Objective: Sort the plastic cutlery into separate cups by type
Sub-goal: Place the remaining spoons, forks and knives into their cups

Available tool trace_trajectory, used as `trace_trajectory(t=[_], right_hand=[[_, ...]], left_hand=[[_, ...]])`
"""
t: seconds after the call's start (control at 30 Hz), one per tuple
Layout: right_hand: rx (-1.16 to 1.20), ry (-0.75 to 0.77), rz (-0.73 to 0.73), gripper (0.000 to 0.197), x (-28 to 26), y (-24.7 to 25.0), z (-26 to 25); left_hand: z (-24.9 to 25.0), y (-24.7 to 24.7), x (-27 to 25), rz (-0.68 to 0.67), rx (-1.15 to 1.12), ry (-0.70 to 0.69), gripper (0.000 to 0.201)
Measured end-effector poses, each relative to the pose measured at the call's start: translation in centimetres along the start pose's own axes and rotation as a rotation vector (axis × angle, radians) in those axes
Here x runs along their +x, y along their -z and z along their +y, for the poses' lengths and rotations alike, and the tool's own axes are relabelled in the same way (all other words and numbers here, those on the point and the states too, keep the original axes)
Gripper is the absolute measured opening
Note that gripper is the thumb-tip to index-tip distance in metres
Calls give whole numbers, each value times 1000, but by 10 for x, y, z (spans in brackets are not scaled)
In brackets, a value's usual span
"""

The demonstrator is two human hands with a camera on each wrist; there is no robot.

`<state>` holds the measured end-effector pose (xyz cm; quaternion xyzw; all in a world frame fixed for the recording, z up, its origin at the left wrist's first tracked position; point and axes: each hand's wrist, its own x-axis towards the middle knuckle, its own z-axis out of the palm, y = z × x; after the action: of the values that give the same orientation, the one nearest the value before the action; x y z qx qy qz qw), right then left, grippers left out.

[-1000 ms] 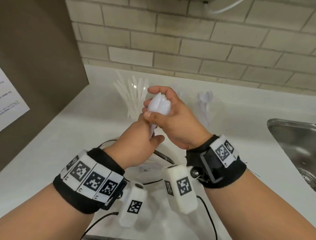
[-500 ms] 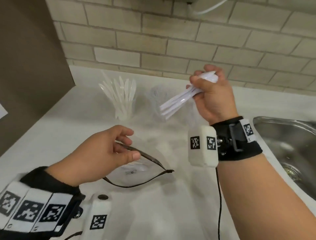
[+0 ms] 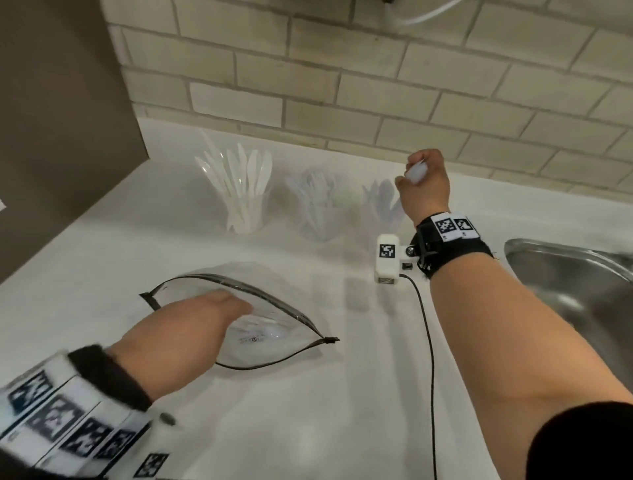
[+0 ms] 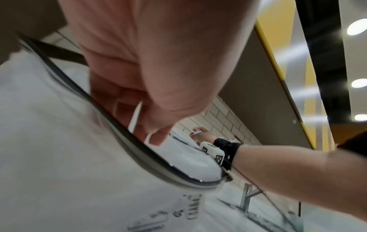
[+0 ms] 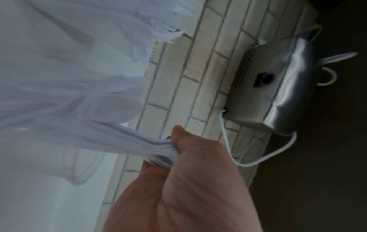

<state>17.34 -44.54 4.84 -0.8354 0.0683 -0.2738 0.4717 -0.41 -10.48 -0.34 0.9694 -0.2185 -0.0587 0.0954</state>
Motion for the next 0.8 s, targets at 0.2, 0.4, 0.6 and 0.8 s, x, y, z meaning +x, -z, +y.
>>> trace_trajectory(t=[0.2,0.4,0.6,0.8], right_hand=[[-394,-74,-181,28,-3,-15,15],[-789,-104,-238,48,-6,-23,14],[-927,-155,-269,69,-8,-11,-6],[-641,76,-350,46,-52,18,-65]], left_hand=[[10,7,33,-148,185,14,70],[11,5,43,-327,225,50,72],[12,-8,50,-387,269,107,68],[23,-12,53,-392,250,106,63]])
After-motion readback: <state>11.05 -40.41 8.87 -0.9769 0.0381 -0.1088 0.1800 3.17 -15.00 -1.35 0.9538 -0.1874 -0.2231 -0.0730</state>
